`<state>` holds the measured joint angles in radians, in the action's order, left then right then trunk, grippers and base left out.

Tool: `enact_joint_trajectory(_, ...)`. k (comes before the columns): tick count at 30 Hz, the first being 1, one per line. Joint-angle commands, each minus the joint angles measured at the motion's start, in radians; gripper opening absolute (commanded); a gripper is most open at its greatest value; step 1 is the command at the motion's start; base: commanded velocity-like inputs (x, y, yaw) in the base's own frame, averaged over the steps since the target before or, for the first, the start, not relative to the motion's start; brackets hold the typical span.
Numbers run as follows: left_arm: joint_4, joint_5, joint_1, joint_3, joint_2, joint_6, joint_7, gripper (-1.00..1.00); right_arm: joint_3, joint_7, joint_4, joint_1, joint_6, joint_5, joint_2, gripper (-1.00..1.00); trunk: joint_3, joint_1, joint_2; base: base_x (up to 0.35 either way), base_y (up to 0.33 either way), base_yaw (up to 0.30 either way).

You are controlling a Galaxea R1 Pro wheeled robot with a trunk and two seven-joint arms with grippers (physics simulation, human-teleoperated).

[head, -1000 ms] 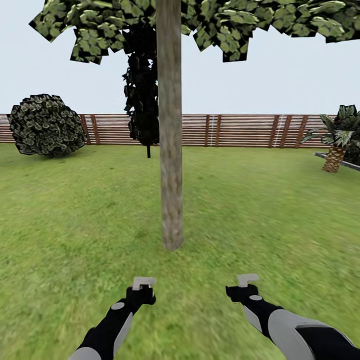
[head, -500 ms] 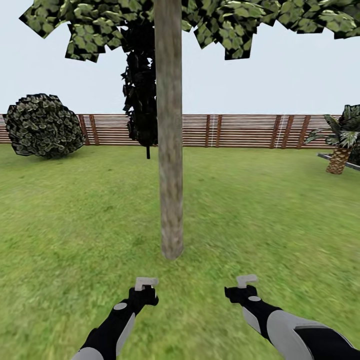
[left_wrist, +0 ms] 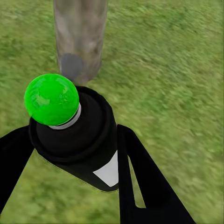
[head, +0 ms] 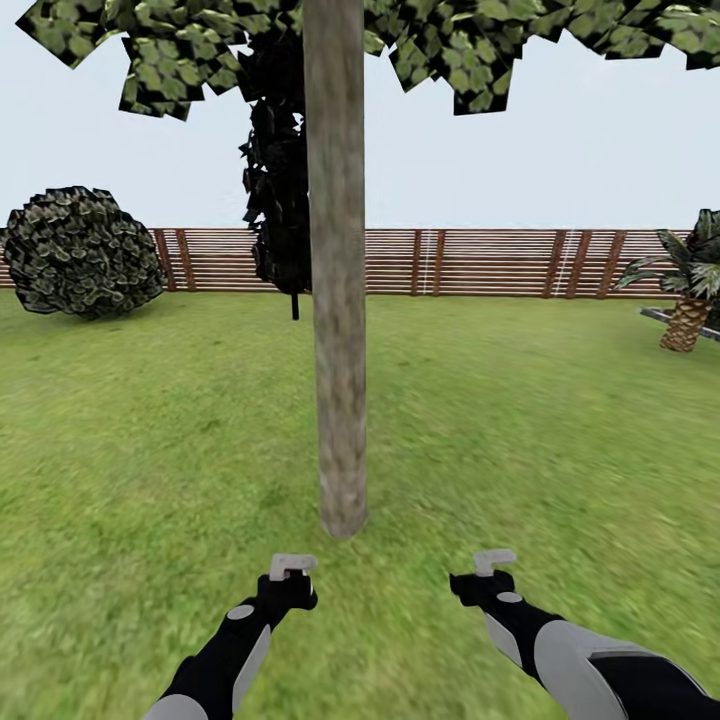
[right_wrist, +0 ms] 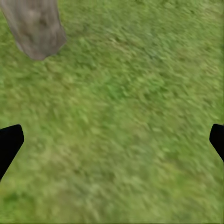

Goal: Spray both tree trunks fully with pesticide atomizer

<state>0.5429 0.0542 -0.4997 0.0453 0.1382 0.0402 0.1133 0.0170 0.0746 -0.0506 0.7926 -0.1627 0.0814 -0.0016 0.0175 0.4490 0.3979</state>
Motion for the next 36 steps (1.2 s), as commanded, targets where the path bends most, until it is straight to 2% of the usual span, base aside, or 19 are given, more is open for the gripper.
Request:
enact_joint_trajectory(1, 0.002, 0.006, -0.001, 0.005, 0.001, 0.004, 0.005, -1.00, 0.001, 0.005, -0.005, 0.002, -0.006, 0.009, 0.000, 1.00, 0.002, 0.001, 0.002, 0.192, 0.000, 0.000)
enact_joint_trajectory(11, 0.003, 0.005, 0.000, 0.004, 0.000, 0.004, 0.005, -1.00, 0.001, 0.005, -0.004, 0.002, -0.006, 0.010, -0.002, 1.00, 0.002, 0.001, 0.002, 0.269, 0.000, 0.000)
enact_joint_trajectory(14, 0.005, 0.005, 0.000, 0.002, 0.001, 0.006, 0.005, -1.00, 0.000, 0.005, -0.004, -0.025, -0.005, 0.011, -0.006, 1.00, 0.002, 0.001, 0.002, 0.346, 0.000, 0.000)
enact_joint_trajectory(17, 0.005, 0.004, 0.000, 0.001, 0.000, 0.009, 0.005, -1.00, 0.001, 0.005, -0.004, -0.105, -0.007, 0.014, -0.008, 1.00, 0.002, 0.001, 0.002, 0.349, 0.000, 0.000)
enact_joint_trajectory(22, 0.001, 0.005, -0.001, 0.001, 0.010, 0.013, 0.006, -1.00, 0.002, 0.005, -0.004, -0.164, -0.007, 0.018, -0.007, 1.00, 0.002, 0.001, 0.002, 0.350, 0.000, 0.000)
enact_joint_trajectory(36, 0.007, 0.008, 0.000, 0.006, 0.017, 0.007, 0.005, -1.00, 0.003, 0.007, -0.005, -0.191, -0.009, 0.018, -0.003, 1.00, 0.002, 0.001, 0.002, 0.300, 0.000, 0.000)
